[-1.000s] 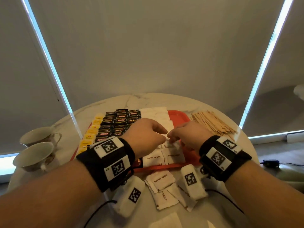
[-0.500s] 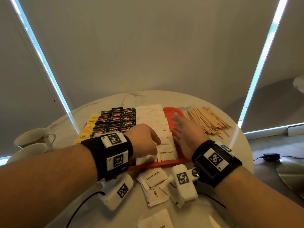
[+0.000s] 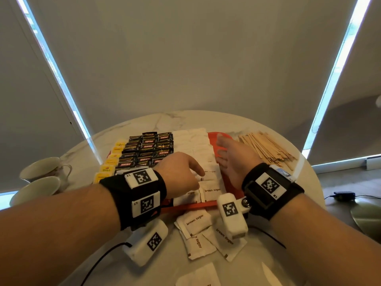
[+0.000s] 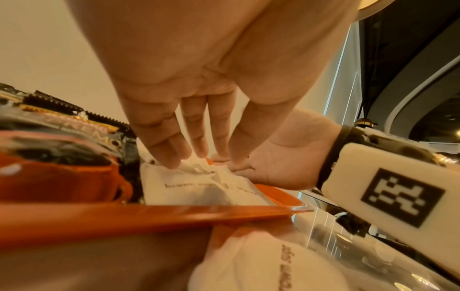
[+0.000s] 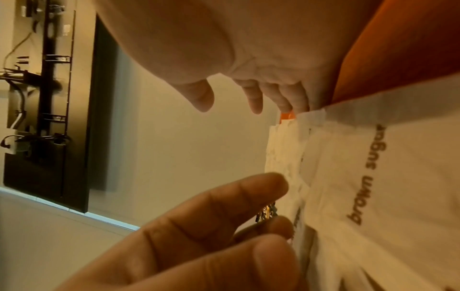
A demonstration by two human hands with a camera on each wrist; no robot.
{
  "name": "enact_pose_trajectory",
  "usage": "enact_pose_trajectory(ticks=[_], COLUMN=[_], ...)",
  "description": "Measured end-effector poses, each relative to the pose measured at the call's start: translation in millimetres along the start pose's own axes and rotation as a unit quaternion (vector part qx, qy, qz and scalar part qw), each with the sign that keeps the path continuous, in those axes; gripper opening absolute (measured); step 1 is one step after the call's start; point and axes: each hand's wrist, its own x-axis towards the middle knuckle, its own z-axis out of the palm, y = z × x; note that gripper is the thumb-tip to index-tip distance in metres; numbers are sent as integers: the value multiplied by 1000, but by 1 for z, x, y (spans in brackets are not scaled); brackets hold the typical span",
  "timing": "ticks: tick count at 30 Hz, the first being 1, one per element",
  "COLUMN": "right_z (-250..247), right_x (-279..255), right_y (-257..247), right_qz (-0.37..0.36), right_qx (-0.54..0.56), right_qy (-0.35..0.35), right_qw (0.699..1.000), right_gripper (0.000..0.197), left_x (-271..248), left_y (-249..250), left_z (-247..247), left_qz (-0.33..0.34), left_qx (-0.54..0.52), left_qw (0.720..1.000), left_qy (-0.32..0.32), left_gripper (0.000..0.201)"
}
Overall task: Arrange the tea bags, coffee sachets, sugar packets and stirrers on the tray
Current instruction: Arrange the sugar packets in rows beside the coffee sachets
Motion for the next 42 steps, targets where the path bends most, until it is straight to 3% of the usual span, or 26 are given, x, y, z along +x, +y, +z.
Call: enact_pose_trajectory(ticks=[2, 5, 9, 12, 15, 18, 21, 26, 30, 35, 39, 42], right_z=[1, -2, -9, -12, -10, -9, -12, -7, 6, 18, 19, 16], right_x=[-6, -22, -55, -75, -85, -93, -102, -110, -110, -101, -89, -83], right_y=[-1, -6, -16, -20, -14, -4, 0, 12, 17, 22, 22, 17], right_qz=[-25, -102, -161, -141, -83, -61, -35, -61, -96, -94, -58, -43], right_qx=[-34, -150, -345, -488, -565, -625, -647, -686, -692, -682, -607, -493], right_qy=[21, 12, -80, -170, -215, -227, -239, -248, -253, -255, -259, -254], right_qw=[999, 983, 921, 845, 792, 745, 723, 682, 669, 679, 749, 831], right_gripper=[66, 40, 15, 17, 24, 34, 48, 59, 50, 25, 22, 24], left_x=[-8, -28, -71, -97, -106, -110, -112, -109, -111, -114, -112, -107], left_y=[-3, -6, -7, -8, -9, -12, -11, -4, -2, -11, -19, -27], left_z=[-4, -9, -10, -6, 1, 11, 21, 22, 23, 24, 16, -3], left_qz=[16, 57, 75, 97, 92, 89, 83, 73, 77, 81, 53, -10], left_qx=[-23, -23, 30, 146, 192, 208, 244, 217, 182, 185, 181, 0], left_qw=[999, 998, 997, 982, 969, 963, 958, 969, 977, 976, 979, 999], left_qy=[15, 33, 0, -73, -129, -148, -130, -94, -79, -77, -78, -39], left_gripper=[24, 19, 18, 55, 101, 120, 114, 79, 51, 44, 34, 17])
